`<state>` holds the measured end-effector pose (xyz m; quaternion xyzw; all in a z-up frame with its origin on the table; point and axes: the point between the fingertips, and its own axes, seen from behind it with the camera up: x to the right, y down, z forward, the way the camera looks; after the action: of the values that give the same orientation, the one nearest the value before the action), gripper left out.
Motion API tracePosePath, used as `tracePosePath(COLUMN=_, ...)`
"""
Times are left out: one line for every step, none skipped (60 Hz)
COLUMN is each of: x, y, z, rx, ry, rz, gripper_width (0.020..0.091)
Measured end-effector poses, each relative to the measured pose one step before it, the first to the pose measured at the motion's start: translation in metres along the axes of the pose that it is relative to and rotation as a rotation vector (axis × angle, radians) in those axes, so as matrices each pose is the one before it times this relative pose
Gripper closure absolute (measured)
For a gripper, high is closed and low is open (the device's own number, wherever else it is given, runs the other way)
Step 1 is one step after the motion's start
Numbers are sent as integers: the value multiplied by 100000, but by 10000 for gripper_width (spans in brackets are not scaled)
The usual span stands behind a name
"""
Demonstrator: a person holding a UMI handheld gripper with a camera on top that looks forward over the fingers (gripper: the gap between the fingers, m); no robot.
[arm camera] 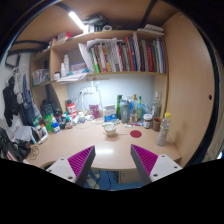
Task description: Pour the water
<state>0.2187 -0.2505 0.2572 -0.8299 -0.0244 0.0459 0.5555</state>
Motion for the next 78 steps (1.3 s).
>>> tracePosePath(x=-130, y=273, z=-50, rx=-739, ry=295, rz=-765, gripper_width=310)
tracePosePath(x=-107, y=274, z=81, rx=-791, ry=356, rz=-704, gripper_width=310)
tracePosePath(x=-137, y=236, z=62, rx=-775, ry=498, rz=-686, gripper_width=309)
tracePosePath(x=-132, y=215, z=49, rx=-583, ry=586, rz=-611, gripper_width=309)
tracePosePath(x=-263, y=164, z=30, rx=-326, ry=557, rz=-490, gripper_width=311)
tracePosePath(x=-252, y=103, z=18, rx=-84, ry=365, rz=-346, gripper_width=310)
tracePosePath(x=-281, y=43, z=-16, rx=64, ry=204, rz=-90, gripper_width=309)
tracePosePath(x=-313, y=10, z=-9, rx=163, ry=131, rz=203, gripper_width=309)
tracePosePath(x=-350, y=8, z=-50, rx=219, ry=87, rz=501, gripper_width=308)
tracePosePath(x=-341, y=-11, z=-3, rx=260, ry=-9, rz=677, gripper_width=309)
tracePosePath(x=1246, y=-518, z=5, rx=202, ry=-701, rz=363, gripper_width=310)
tracePosePath(x=-1852, y=476, z=32, rx=493, ry=563, rz=1493, gripper_width=308)
tracePosePath(x=-409, y=-1, z=56, rx=371, ry=-17, rz=944, gripper_width=308)
tracePosePath(x=-345, y=-35, z=72, rx=357, ry=13, rz=816, gripper_width=309)
tracePosePath(x=-334, y=-60, z=68, rx=373, ry=25, rz=618, gripper_width=309)
tracePosePath(x=-302, y=-56, z=83, rx=343, ry=39, rz=413, gripper_width=309)
tracePosePath(x=-220, y=-51, z=88, rx=284, ry=110, rz=133, gripper_width=309)
tracePosePath(x=-165, y=-64, z=103, rx=243, ry=221, rz=-61, gripper_width=309)
tracePosePath(x=-136, y=-54, z=97, rx=260, ry=305, rz=-254, gripper_width=308)
tracePosePath(x=-83, y=-86, z=105, rx=265, ry=345, rz=-384, gripper_width=308)
tracePosePath(x=-103, y=-84, z=116, rx=260, ry=371, rz=-447, gripper_width=309)
tracePosePath(x=-45, y=-96, z=88, rx=237, ry=352, rz=-500, gripper_width=308)
tracePosePath(x=-83, y=-78, z=84, rx=253, ry=372, rz=-417, gripper_width=306)
tracePosePath(x=-13, y=-90, z=114, rx=244, ry=346, rz=-301, gripper_width=305)
tracePosePath(x=-15, y=-79, z=102, rx=175, ry=288, rz=-185, gripper_width=307)
tracePosePath(x=7, y=-85, z=133, rx=112, ry=258, rz=-17, gripper_width=307)
tracePosePath(x=42, y=-41, z=139, rx=73, ry=199, rz=40, gripper_width=309)
tracePosePath(x=83, y=5, z=152, rx=-68, ry=224, rz=150, gripper_width=313)
tracePosePath(x=130, y=39, z=186, rx=-193, ry=329, rz=156, gripper_width=316)
tracePosePath(x=171, y=39, z=181, rx=-150, ry=344, rz=121, gripper_width=320)
tracePosePath(x=182, y=10, z=191, rx=-76, ry=321, rz=114, gripper_width=323)
tracePosePath(x=234, y=-2, z=169, rx=43, ry=341, rz=132, gripper_width=321)
tracePosePath(x=266, y=-18, z=214, rx=154, ry=352, rz=120, gripper_width=322)
tracePosePath(x=314, y=12, z=214, rx=107, ry=407, rz=155, gripper_width=322)
tracePosePath(x=339, y=53, z=238, rx=76, ry=436, rz=175, gripper_width=322)
tracePosePath(x=378, y=34, z=247, rx=-39, ry=439, rz=162, gripper_width=322)
tracePosePath(x=407, y=104, z=284, rx=-64, ry=403, rz=175, gripper_width=322)
tracePosePath(x=427, y=104, z=306, rx=0, ry=378, rz=236, gripper_width=323)
tracePosePath(x=481, y=61, z=320, rx=47, ry=422, rz=310, gripper_width=323)
tracePosePath(x=528, y=85, z=336, rx=35, ry=471, rz=357, gripper_width=323)
tracePosePath(x=559, y=107, z=375, rx=105, ry=461, rz=376, gripper_width=323)
tracePosePath(x=597, y=119, z=362, rx=54, ry=511, rz=334, gripper_width=321)
tracePosePath(x=608, y=134, z=403, rx=-22, ry=528, rz=321, gripper_width=322)
tracePosePath(x=624, y=163, z=466, rx=-77, ry=520, rz=266, gripper_width=323)
tracePosePath(x=650, y=134, z=471, rx=-12, ry=539, rz=120, gripper_width=321)
tracePosePath(x=694, y=109, z=496, rx=130, ry=578, rz=-58, gripper_width=323)
tracePosePath(x=733, y=70, z=534, rx=200, ry=628, rz=-255, gripper_width=321)
tracePosePath(x=792, y=103, z=566, rx=189, ry=653, rz=-500, gripper_width=322)
tracePosePath(x=788, y=92, z=572, rx=228, ry=707, rz=-569, gripper_width=322)
tracePosePath(x=846, y=82, z=624, rx=193, ry=704, rz=-742, gripper_width=322)
tracePosePath(x=900, y=69, z=680, rx=204, ry=736, rz=-827, gripper_width=322)
tracePosePath(x=873, y=111, z=692, rx=204, ry=756, rz=-767, gripper_width=321)
tracePosePath(x=929, y=76, z=761, rx=221, ry=737, rz=-702, gripper_width=321)
tracePosePath(x=916, y=62, z=752, rx=302, ry=683, rz=-587, gripper_width=322)
tracePosePath(x=950, y=54, z=816, rx=400, ry=636, rz=-429, gripper_width=322)
tracePosePath(x=935, y=15, z=836, rx=518, ry=576, rz=-195, gripper_width=322)
tracePosePath(x=943, y=55, z=861, rx=544, ry=540, rz=-20, gripper_width=324)
tracePosePath(x=1053, y=210, z=1062, rx=514, ry=208, rz=78, gripper_width=325)
tracePosePath(x=897, y=189, z=966, rx=97, ry=479, rz=307, gripper_width=327)
tracePosePath(x=896, y=214, z=1013, rx=-20, ry=528, rz=564, gripper_width=328)
tracePosePath(x=865, y=247, z=1031, rx=-3, ry=494, rz=745, gripper_width=327)
tracePosePath(x=773, y=149, z=888, rx=-82, ry=660, rz=814, gripper_width=325)
tracePosePath(x=886, y=190, z=1030, rx=181, ry=280, rz=621, gripper_width=326)
tracePosePath(x=1006, y=244, z=1227, rx=476, ry=25, rz=424, gripper_width=326)
tracePosePath(x=749, y=98, z=877, rx=366, ry=540, rz=519, gripper_width=326)
tracePosePath(x=857, y=194, z=1160, rx=830, ry=-224, rz=354, gripper_width=329)
tracePosePath(x=651, y=65, z=824, rx=500, ry=98, rz=334, gripper_width=326)
tracePosePath(x=758, y=224, z=947, rx=296, ry=-15, rz=192, gripper_width=326)
tracePosePath(x=799, y=297, z=946, rx=-178, ry=264, rz=201, gripper_width=325)
tracePosePath(x=793, y=348, z=1297, rx=-212, ry=185, rz=272, gripper_width=327)
tracePosePath(x=829, y=108, z=729, rx=75, ry=602, rz=123, gripper_width=327)
tracePosePath(x=717, y=135, z=520, rx=579, ry=445, rz=142, gripper_width=327)
tracePosePath(x=653, y=98, z=739, rx=484, ry=438, rz=237, gripper_width=327)
tracePosePath(x=678, y=165, z=731, rx=144, ry=497, rz=263, gripper_width=326)
tracePosePath(x=640, y=310, z=708, rx=-325, ry=656, rz=386, gripper_width=327)
tracePosePath(x=560, y=279, z=669, rx=-519, ry=545, rz=487, gripper_width=325)
tracePosePath(x=434, y=206, z=658, rx=-308, ry=238, rz=602, gripper_width=325)
tracePosePath(x=344, y=120, z=576, rx=13, ry=8, rz=661, gripper_width=326)
